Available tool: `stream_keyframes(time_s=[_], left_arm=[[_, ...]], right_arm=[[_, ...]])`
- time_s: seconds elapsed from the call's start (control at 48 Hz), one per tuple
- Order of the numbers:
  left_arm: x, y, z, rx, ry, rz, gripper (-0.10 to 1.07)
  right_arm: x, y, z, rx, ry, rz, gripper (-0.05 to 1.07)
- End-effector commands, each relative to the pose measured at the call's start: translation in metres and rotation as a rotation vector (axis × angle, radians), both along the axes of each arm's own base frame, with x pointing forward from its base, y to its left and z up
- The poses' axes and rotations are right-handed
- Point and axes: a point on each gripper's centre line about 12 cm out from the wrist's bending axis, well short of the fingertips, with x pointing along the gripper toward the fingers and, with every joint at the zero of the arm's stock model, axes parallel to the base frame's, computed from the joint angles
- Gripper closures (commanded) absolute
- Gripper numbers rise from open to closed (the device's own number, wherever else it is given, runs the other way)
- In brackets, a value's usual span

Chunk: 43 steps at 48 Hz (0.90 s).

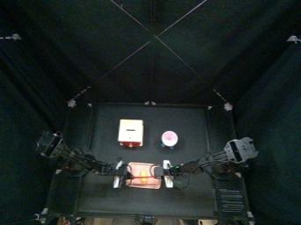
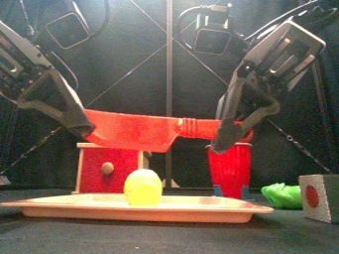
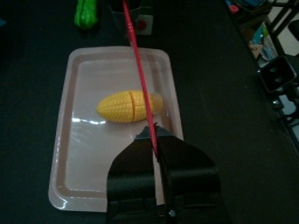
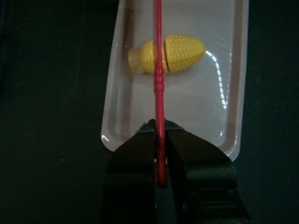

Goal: Cut corn

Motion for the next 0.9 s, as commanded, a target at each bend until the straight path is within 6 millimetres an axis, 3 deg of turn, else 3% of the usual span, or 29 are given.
stream_keyframes(time_s=[0.0, 0.875], left_arm=[[0.0063, -0.0052, 0.0001, -0.007, -0.003, 0.008, 0.76], [0.0119, 0.0017, -0.0050, 0.029, -0.011, 0.024, 0.76]], right_arm=[[0.0034, -0.0013, 0.0079, 0.000, -0.019, -0.002, 0.62], [0.0069, -0.0106, 0.0074, -0.004, -0.022, -0.024, 0.62]])
